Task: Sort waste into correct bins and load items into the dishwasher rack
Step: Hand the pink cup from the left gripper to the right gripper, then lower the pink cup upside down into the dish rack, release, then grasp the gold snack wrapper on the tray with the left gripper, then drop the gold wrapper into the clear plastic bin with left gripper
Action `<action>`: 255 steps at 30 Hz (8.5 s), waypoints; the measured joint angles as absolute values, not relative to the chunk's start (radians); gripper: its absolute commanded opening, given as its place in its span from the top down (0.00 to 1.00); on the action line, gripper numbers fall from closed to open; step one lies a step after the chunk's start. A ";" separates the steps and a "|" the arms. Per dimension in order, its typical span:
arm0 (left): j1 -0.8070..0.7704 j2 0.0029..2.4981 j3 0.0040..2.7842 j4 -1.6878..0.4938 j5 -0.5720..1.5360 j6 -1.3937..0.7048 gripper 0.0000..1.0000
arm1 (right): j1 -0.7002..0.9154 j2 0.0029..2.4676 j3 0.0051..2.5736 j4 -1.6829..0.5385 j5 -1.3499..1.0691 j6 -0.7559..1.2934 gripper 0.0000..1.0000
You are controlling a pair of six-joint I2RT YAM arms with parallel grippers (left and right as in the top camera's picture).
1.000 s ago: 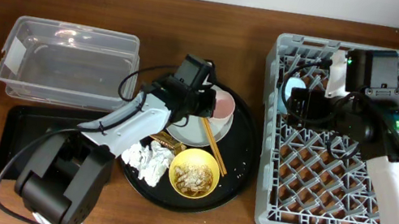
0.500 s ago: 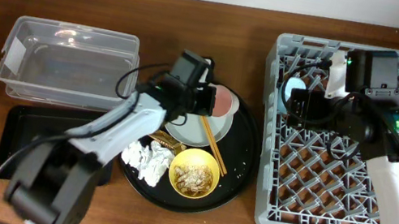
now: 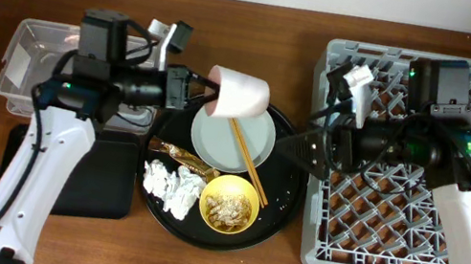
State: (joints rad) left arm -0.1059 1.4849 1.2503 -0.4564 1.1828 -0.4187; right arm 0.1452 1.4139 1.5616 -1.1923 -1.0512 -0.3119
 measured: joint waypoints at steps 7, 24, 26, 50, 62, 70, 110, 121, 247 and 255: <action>-0.152 1.485 1.250 -0.422 1.406 -0.412 1.00 | 0.145 1.414 1.562 -1.192 -1.151 -0.371 0.02; -0.262 1.485 1.250 -0.347 1.414 -0.412 1.00 | 0.192 1.414 1.562 -1.189 -1.169 -0.385 0.26; -0.262 1.485 1.250 -0.347 1.413 -0.411 0.99 | 0.192 1.414 1.562 -1.190 -1.170 -0.388 0.30; -0.165 1.485 1.250 -0.389 1.153 -0.406 0.69 | 0.192 1.415 1.561 -1.206 -1.018 -0.363 0.41; -0.119 1.485 1.253 -0.743 0.585 -0.361 0.69 | 0.192 1.415 1.561 -1.273 -0.294 -0.045 0.41; -0.119 1.485 1.253 -0.786 0.467 -0.359 0.69 | 0.192 1.422 1.518 -1.273 -0.009 0.054 0.41; -0.119 1.485 1.253 -0.804 0.444 -0.359 0.69 | 0.192 1.576 1.400 -1.221 0.098 0.131 0.38; -0.119 1.485 1.253 -0.804 0.444 -0.359 0.69 | 0.192 1.580 1.400 -1.211 0.098 0.132 0.35; -0.240 1.271 0.925 -0.465 -0.019 -0.701 1.00 | 0.192 1.555 1.597 -1.268 -0.342 0.040 0.02; 0.038 1.296 0.937 -0.311 -0.034 -0.642 0.94 | 0.192 1.555 1.597 -1.267 -0.342 0.041 0.01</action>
